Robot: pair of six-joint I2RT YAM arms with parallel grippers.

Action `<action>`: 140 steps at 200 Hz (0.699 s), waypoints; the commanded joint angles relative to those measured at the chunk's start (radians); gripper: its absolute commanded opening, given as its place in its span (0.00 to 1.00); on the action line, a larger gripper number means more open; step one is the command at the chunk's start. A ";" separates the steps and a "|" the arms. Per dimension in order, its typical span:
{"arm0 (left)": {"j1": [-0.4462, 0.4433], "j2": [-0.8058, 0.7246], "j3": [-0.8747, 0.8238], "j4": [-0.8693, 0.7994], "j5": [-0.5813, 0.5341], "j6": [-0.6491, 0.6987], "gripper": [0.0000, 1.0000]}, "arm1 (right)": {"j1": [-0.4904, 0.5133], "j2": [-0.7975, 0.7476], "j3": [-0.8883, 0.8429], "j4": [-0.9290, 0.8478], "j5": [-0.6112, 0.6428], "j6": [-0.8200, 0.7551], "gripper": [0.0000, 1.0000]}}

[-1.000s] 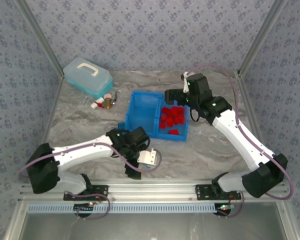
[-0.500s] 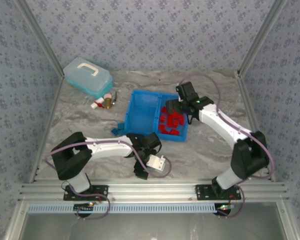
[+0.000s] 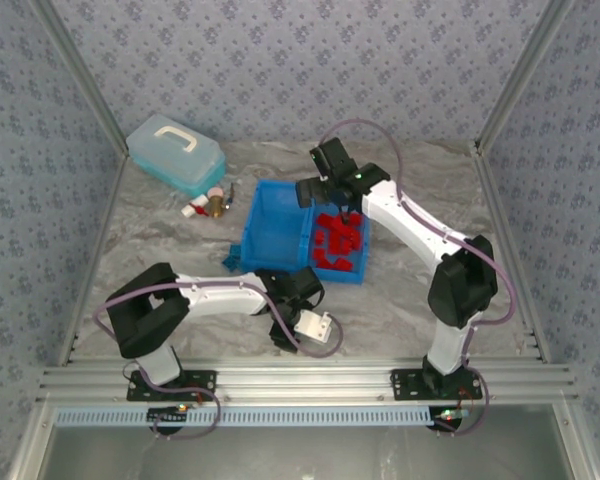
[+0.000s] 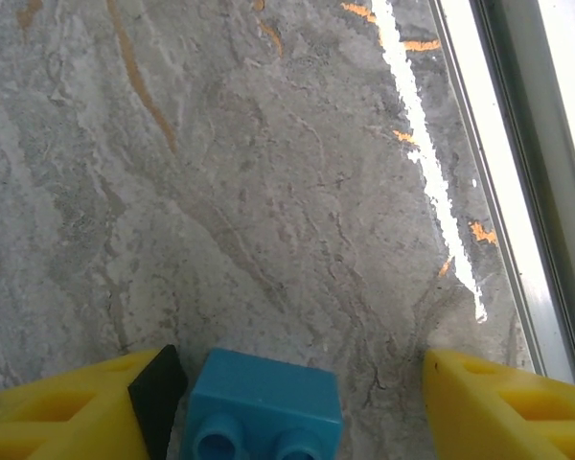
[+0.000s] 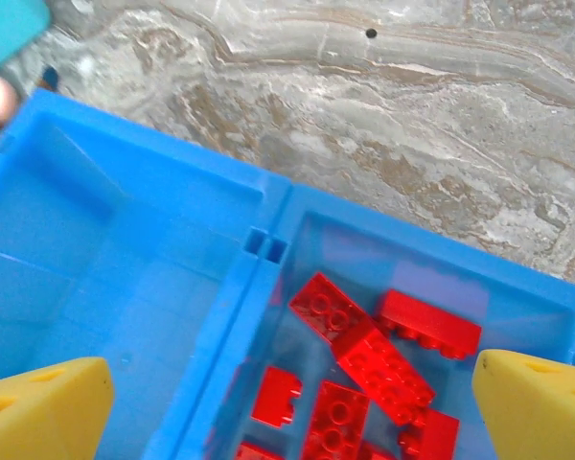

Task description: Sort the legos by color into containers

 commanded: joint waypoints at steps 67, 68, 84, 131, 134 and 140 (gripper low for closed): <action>-0.005 -0.094 -0.128 0.168 -0.104 -0.121 0.71 | 0.028 0.287 0.179 -0.162 -0.028 0.253 0.66; -0.005 -0.095 -0.129 0.169 -0.105 -0.122 0.71 | 0.028 0.291 0.181 -0.161 -0.028 0.255 0.65; -0.005 -0.089 -0.135 0.178 -0.110 -0.120 0.71 | 0.023 0.311 0.195 -0.151 0.025 0.282 0.50; -0.005 -0.066 -0.155 0.212 -0.107 -0.124 0.71 | -0.057 0.432 0.380 -0.195 0.055 0.244 0.24; -0.005 -0.066 -0.156 0.217 -0.108 -0.125 0.71 | -0.062 0.443 0.397 -0.204 0.052 0.239 0.24; -0.004 -0.068 -0.159 0.223 -0.108 -0.124 0.71 | -0.074 0.462 0.428 -0.214 0.040 0.227 0.24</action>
